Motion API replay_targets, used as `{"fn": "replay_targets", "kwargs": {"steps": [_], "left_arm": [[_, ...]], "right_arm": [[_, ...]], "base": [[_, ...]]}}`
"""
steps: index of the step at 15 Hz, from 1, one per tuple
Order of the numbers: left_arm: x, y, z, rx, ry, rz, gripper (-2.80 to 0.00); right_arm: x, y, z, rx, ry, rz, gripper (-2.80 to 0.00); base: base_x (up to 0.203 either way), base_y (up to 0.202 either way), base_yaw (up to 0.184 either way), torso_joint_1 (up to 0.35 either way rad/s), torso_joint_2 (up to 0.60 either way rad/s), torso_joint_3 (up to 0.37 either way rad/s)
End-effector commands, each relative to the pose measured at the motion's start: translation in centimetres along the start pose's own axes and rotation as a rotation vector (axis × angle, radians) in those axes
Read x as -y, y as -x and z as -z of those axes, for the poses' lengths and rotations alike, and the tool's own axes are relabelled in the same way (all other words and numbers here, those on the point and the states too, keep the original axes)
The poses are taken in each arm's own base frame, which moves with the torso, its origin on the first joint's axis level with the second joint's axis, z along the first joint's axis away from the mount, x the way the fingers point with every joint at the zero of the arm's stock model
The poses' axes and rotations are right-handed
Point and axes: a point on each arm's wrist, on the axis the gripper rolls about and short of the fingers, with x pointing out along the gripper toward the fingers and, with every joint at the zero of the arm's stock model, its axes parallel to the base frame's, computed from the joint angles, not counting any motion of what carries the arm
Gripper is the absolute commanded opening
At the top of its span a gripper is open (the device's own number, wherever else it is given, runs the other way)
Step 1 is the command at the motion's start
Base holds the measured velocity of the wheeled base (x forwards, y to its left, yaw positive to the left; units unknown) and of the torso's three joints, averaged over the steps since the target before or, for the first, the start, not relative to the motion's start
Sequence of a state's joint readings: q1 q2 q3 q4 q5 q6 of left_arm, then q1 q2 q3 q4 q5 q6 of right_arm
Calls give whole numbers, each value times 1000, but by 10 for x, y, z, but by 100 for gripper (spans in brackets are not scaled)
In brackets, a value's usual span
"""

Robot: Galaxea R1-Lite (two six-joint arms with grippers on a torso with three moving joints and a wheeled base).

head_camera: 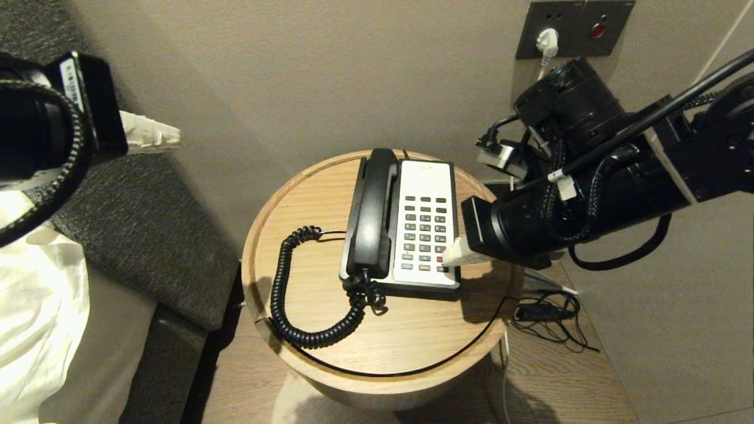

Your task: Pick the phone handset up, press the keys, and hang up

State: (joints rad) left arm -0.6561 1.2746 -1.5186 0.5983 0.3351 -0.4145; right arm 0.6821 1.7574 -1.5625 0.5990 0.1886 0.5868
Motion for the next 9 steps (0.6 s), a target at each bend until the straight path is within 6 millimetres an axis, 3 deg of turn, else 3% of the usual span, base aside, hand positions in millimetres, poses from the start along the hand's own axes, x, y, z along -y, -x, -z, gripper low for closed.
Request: {"fn": "replay_targets", "kwargs": {"steps": [1, 4, 7, 9], "left_arm": [[-5, 6, 0, 12, 10, -11, -280], [-19, 16, 9, 16, 18, -57, -280], [-45, 43, 32, 35, 36, -122, -280], [-64, 69, 52, 77, 70, -182, -280]], "right_arm": [[-6, 28, 0, 61, 7, -31, -280], [-3, 66, 5, 143, -5, -43, -280], [20, 114, 21, 257, -61, -15, -280], [36, 148, 43, 336, -111, 3, -280]], "base": [[0, 0, 0, 0, 0, 0], [0, 0, 0, 0, 0, 0], [0, 0, 0, 0, 0, 0], [0, 0, 0, 0, 0, 0]]}}
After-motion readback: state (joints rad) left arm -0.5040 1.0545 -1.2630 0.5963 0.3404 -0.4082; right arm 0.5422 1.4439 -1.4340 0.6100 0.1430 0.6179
